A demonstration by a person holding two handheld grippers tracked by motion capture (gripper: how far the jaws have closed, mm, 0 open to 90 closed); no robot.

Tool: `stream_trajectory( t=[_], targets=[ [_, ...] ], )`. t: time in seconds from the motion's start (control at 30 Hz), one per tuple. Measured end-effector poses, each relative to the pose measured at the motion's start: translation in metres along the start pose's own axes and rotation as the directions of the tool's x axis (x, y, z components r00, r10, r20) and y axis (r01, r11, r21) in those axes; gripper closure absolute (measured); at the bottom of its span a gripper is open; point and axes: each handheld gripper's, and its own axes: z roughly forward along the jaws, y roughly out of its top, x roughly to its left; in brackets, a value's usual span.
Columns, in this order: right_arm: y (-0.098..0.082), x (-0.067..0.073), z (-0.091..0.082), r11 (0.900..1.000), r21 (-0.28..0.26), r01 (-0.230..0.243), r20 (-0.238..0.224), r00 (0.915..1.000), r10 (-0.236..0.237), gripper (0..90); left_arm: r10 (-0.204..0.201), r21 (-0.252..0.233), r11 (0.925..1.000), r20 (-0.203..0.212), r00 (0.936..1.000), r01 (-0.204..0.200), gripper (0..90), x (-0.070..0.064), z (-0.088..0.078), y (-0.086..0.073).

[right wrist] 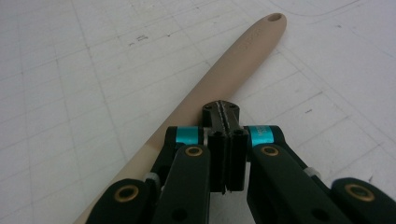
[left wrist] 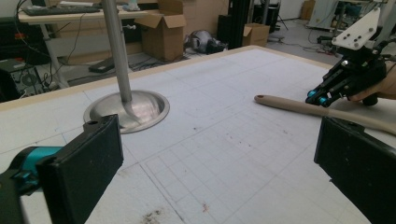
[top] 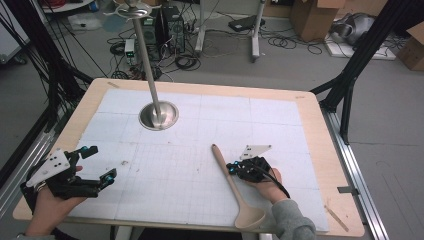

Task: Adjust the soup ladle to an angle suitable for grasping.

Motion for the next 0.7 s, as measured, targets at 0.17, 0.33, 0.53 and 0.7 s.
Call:
stream_trajectory(
  t=[0.17,0.33,0.53,0.7],
  targets=[
    [0.0,0.0,0.0,1.0,-0.001,-0.001,-0.001,1.0,0.001,90.0,0.0,0.005,1.0,0.001,1.0,0.0,1.7,0.0,0.0,-0.001],
    [0.001,0.003,-0.001,1.0,0.007,0.021,0.028,0.9994,-0.021,90.0,0.0,0.007,1.0,0.003,1.0,0.0,1.7,0.0,0.001,-0.001],
    [0.002,0.007,-0.015,1.0,-0.026,-0.007,-0.019,0.9998,0.007,90.0,-0.011,0.002,0.9999,0.0,0.9999,0.011,1.7,0.002,0.0,-0.001],
    [0.003,0.023,-0.028,0.999,-0.039,0.007,-0.09,0.9959,-0.01,90.0,-0.015,0.001,0.9999,0.003,0.9999,0.015,1.7,0.003,0.002,-0.001]
  ],
)
